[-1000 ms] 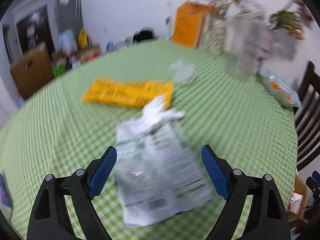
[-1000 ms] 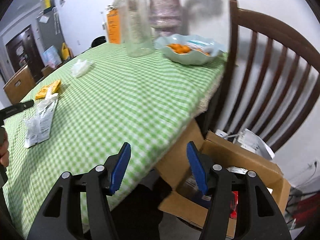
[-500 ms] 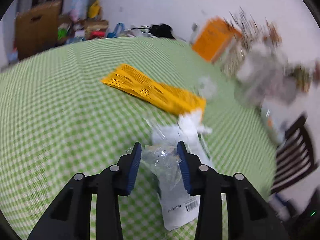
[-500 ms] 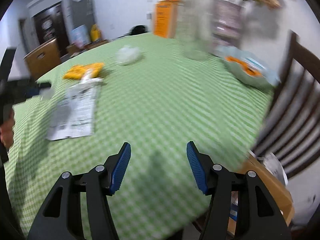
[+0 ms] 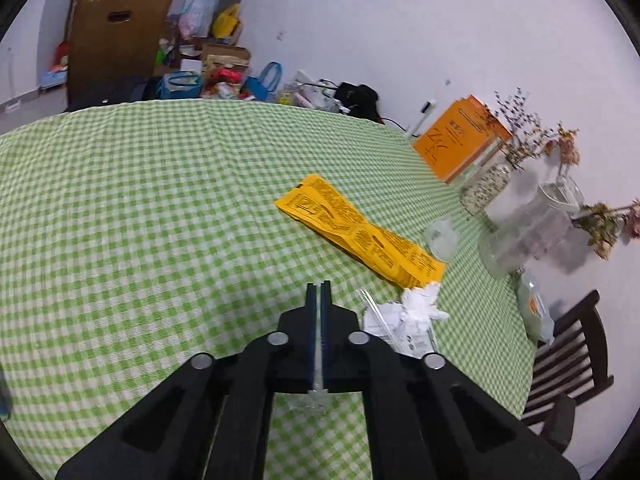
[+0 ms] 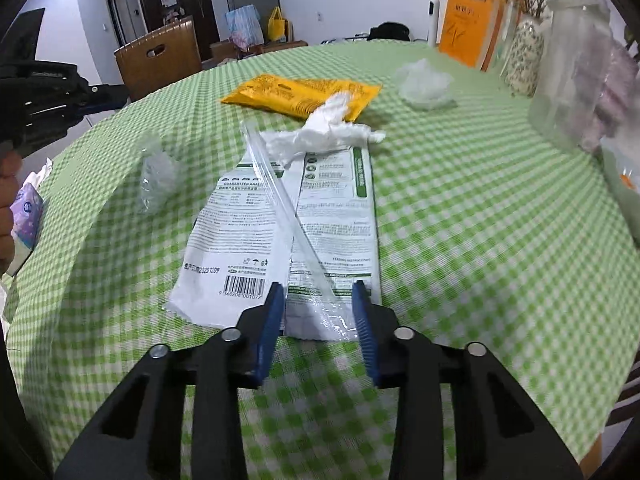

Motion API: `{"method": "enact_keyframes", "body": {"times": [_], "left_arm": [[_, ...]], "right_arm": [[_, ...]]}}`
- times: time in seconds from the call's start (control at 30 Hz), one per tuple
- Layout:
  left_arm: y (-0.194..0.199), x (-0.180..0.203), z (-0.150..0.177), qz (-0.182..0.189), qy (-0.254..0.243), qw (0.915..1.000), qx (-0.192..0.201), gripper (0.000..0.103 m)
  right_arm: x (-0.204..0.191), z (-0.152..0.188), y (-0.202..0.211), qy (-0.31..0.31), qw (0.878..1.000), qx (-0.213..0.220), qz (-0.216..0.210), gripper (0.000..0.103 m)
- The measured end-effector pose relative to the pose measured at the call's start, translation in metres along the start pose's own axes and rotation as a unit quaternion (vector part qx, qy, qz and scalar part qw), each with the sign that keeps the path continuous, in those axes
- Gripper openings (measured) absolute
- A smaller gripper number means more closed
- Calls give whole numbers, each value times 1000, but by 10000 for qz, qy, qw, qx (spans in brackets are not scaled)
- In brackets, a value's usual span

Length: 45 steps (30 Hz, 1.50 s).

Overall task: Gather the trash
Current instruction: 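Grasp a crumpled clear plastic bag with the left tool while the right tool grasps a clear straw, then carry the clear bag and straw to the box and open the right tool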

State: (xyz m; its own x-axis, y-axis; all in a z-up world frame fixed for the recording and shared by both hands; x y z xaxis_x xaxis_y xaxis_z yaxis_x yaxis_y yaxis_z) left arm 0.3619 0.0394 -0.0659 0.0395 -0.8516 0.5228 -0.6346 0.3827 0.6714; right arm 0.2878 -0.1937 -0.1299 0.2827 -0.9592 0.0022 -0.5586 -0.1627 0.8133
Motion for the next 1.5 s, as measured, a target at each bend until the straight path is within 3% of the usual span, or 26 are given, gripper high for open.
{"method": "enact_keyframes", "body": {"times": [0.03,0.17,0.2,0.27,0.33,0.43,0.5,0.53,0.57,0.6,0.73,0.83,1.0,1.17,1.37,1.5], "left_arm": [[-2,0,0,3,-48,10000,-22,0],[-21,-2,8,96,-33,9987,-497,4],[-26,0,13,94,-152,9977,-651,13],[-33,4,20,-59,-359,9966,-742,59],[-39,12,26,-107,-594,9951,-789,64],[-56,17,39,-458,-816,9908,-977,64],[-68,20,49,-905,-1222,9833,-1004,63],[-71,21,52,-1057,-1351,9805,-957,58],[-75,21,55,-1172,-1412,9785,-945,40],[-77,20,56,-1175,-1340,9791,-977,39],[-69,22,50,-1023,-1229,9847,-699,36],[-54,25,41,-656,-991,9912,-579,36],[-28,45,37,-343,-1005,9937,-345,35],[-20,107,66,-97,-1586,9866,-367,36],[-25,176,113,405,-1983,9765,-737,36],[-22,228,151,621,-2468,9633,-853,36]], "right_arm": [[0,0,1,-37,10000,32,-67,6],[0,4,15,6,9999,147,58,6],[1,3,25,-14,9996,282,60,6],[7,2,44,-59,9987,491,146,6],[17,1,64,-153,9971,712,208,6],[33,-1,88,-259,9943,962,390,6],[43,2,102,-356,9921,1093,504,6],[51,5,109,-426,9909,1138,576,6],[58,9,114,-487,9898,1168,658,6],[67,13,120,-563,9884,1190,751,6],[98,32,139,-853,9841,1204,990,6],[121,50,150,-1110,9801,1192,1134,6],[155,82,173,-1397,9737,1203,1335,6],[192,122,199,-1636,9684,1217,1435,6],[242,184,215,-1598,9683,690,1790,6],[272,235,221,-1725,9661,257,1906,6]]}}
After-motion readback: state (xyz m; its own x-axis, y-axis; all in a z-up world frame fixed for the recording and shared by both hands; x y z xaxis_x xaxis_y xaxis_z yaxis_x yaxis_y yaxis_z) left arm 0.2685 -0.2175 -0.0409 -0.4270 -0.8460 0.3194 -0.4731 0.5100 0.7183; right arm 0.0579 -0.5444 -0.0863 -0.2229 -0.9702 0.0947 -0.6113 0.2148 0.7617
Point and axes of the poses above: each gripper's, at about its wrist camera, not at the fingertips, and y roughly against the way its jaws point, x to its right, z to its underside, the point moved 5 cm from there along -y, roughly the way its jaws point, and after that the axes turned 4 degrees about y, right-handed, at the moved point
